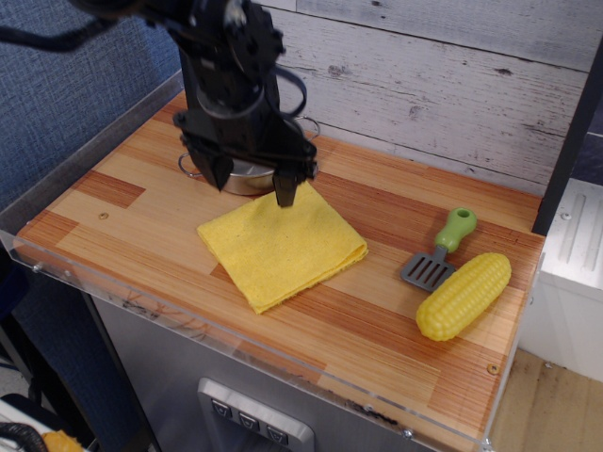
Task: Move the towel bottom left of table
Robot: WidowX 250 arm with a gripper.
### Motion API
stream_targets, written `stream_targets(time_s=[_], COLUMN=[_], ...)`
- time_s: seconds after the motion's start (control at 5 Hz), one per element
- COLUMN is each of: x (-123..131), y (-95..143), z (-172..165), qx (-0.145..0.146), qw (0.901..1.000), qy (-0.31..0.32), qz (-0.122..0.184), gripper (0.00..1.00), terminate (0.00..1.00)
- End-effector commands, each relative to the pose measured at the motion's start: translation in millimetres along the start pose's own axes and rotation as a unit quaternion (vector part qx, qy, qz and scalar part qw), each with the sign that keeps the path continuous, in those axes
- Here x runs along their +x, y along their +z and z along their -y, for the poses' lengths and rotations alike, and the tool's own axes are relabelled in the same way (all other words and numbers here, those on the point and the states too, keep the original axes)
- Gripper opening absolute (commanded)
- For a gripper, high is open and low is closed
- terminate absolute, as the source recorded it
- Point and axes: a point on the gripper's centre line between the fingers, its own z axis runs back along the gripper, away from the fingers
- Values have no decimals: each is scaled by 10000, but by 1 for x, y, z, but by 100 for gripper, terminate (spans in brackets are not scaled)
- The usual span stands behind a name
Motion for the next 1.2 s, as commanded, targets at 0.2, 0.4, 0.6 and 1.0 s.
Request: stream_targets(time_s=[0.2,0.4,0.6,1.0], x=[-11,-19,-21,-37], y=[-36,-44,-47,-51], z=[18,22,19,-11], qx=[-255,-357,-350,-203], qw=[9990,9983,9987,9992], qy=[-243,-293,-248,-48], qz=[-260,-348,-285,-329], gripper=[100,100,100,100], terminate=[0,0,0,0])
